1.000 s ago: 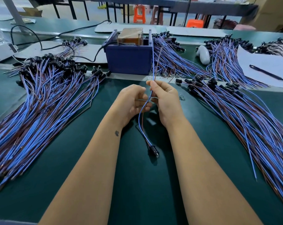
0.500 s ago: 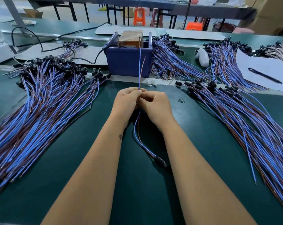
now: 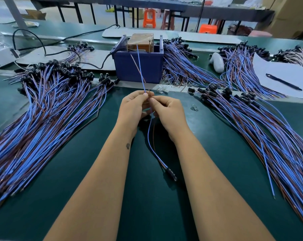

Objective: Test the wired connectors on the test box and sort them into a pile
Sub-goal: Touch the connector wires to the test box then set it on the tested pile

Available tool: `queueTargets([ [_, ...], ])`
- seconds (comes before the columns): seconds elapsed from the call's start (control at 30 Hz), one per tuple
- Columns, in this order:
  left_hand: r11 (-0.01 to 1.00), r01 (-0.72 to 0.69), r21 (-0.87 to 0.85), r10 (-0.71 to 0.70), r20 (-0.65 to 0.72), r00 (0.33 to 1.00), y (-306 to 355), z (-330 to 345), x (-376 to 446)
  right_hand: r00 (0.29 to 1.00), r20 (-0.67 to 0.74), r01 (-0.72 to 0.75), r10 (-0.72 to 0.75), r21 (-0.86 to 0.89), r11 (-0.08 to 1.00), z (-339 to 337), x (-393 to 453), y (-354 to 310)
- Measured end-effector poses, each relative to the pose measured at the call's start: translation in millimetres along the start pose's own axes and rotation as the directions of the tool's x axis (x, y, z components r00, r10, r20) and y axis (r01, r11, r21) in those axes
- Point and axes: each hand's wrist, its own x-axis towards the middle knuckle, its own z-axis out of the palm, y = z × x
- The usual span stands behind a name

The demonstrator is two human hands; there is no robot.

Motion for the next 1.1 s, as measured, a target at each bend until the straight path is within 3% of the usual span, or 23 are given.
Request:
queueTargets([
  [0.13, 0.996, -0.066, 0.052, 0.072, -0.121, 0.99, 0.2, -9.3, 4.9, 0.998, -0.051, -0.034, 0.037, 0.057, 0.998, -1.0, 2.2, 0.1],
  [0.37, 0.969, -0.151, 0.195, 0.192, -0.215, 0.958, -1.2, -22.5, 11.4, 0.993, -0.11, -0.044, 0.052, 0.072, 0.996, 0.4, 3.9, 1.5],
  [0.73, 0.95, -0.109, 0.292, 0.181, -0.232, 0.956, -0.3, -23.6, 12.2, 0.99, -0.133, -0.034, 0.042, 0.058, 0.998, 0.7, 4.9, 1.6],
  [1.1, 0.95, -0.145, 0.277, 0.208, -0.215, 0.954, 0.9, -22.7, 15.2, 0.993, -0.117, -0.015, 0.032, 0.145, 0.989, 1.0, 6.6, 1.1],
])
